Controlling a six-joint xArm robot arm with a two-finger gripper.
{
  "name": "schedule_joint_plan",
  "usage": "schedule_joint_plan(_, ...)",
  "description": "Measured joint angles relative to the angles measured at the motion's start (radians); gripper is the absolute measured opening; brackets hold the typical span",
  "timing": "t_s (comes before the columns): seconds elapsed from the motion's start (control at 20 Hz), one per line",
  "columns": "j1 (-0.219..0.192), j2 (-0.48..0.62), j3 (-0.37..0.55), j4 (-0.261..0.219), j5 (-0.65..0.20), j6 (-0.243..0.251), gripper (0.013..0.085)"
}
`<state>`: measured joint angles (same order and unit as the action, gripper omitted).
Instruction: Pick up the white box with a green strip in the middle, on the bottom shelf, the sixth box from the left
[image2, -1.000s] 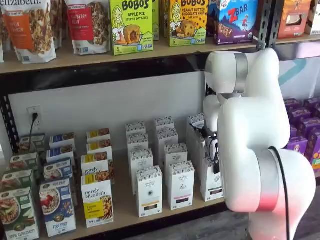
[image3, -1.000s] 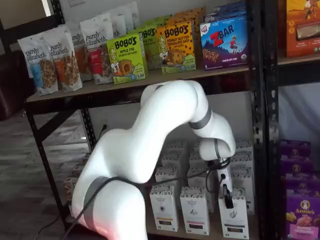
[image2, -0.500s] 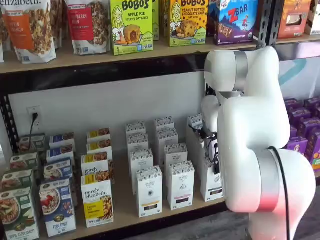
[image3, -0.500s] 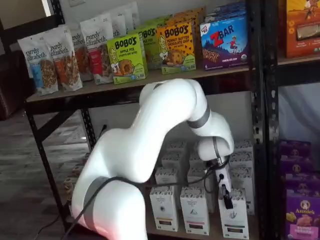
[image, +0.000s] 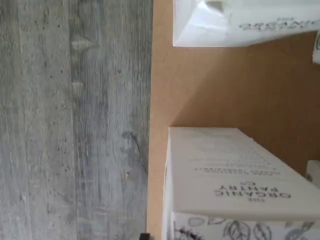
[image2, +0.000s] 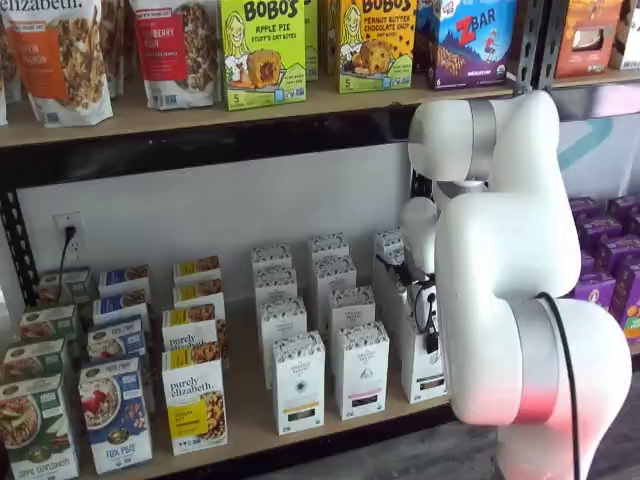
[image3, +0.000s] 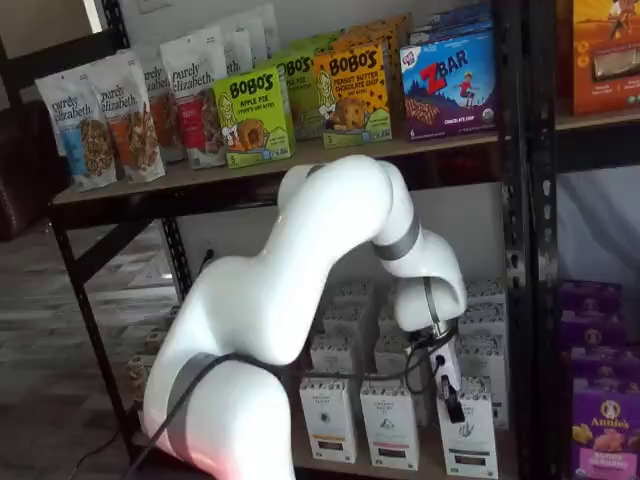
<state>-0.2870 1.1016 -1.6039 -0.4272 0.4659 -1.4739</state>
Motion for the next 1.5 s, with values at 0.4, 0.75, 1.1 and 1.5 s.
schedule_joint_plan(0.4, 0.0, -0.001, 0.023, -0.025, -0.041, 0.026, 0.069)
schedule_joint_plan(0.75, 0.001, -0.009, 0.023, 0.009, -0.036, -0.004, 0.061)
schedule_joint_plan(1.1, 0.004, -0.029, 0.042, 0.012, -0.032, -0.004, 0.053)
schedule_joint_plan(1.5, 0.008, -0.151, 0.261, -0.17, -0.138, 0.184, 0.053)
